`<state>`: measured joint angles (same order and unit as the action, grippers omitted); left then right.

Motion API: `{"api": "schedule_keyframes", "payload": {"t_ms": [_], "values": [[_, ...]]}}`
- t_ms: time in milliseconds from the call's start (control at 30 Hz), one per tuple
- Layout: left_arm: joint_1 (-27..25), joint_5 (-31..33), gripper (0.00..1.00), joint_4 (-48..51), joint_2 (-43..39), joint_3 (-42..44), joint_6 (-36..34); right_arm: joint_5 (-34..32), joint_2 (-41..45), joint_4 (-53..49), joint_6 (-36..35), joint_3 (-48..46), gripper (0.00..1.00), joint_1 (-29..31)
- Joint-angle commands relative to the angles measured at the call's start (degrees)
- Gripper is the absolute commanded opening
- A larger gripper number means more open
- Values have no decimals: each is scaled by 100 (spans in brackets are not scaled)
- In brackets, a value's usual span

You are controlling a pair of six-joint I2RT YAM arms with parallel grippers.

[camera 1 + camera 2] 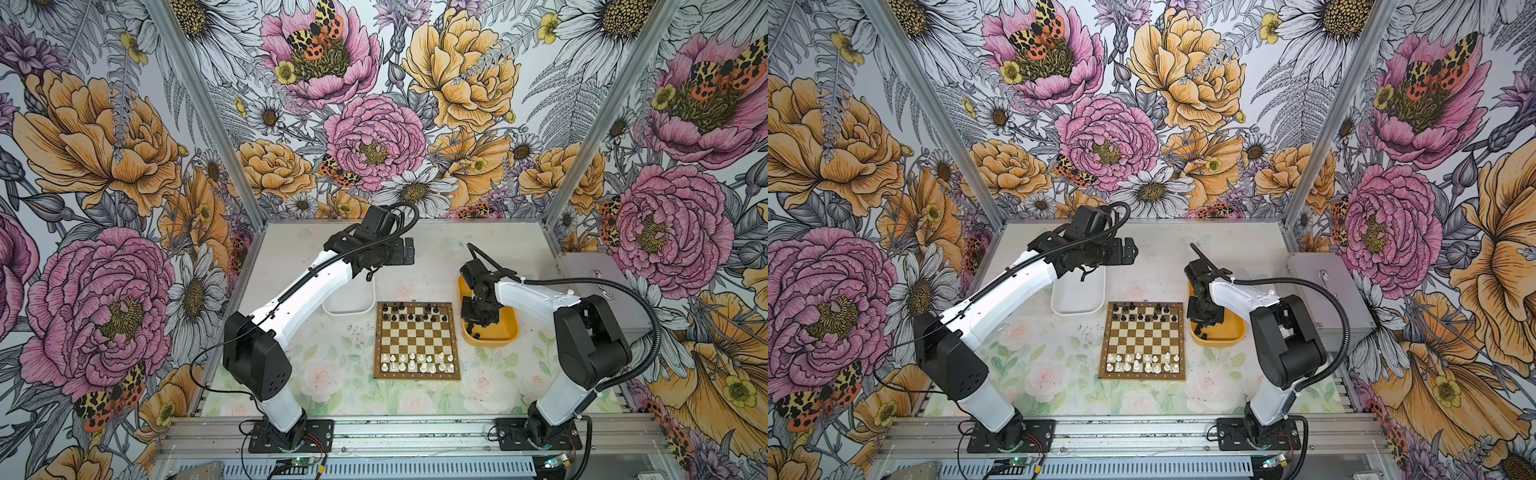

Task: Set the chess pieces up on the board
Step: 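Close the right gripper on the black piece in the yellow tub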

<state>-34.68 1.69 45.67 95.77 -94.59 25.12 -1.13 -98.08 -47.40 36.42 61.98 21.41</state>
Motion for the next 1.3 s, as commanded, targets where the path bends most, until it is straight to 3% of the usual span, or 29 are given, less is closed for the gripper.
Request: {"api": "schedule_keyframes", "payload": {"t_ms": [0,633,1267], "values": [[57,121,99,60,-206,21,-10,51,-71,82,2,16,22,-23],[74,167,99,63,-225,36,1,23,35,-13,-40,143,6,-67],[110,305,99,55,-279,113,19,-220,167,-904,-553,1350,6,-207]]}}
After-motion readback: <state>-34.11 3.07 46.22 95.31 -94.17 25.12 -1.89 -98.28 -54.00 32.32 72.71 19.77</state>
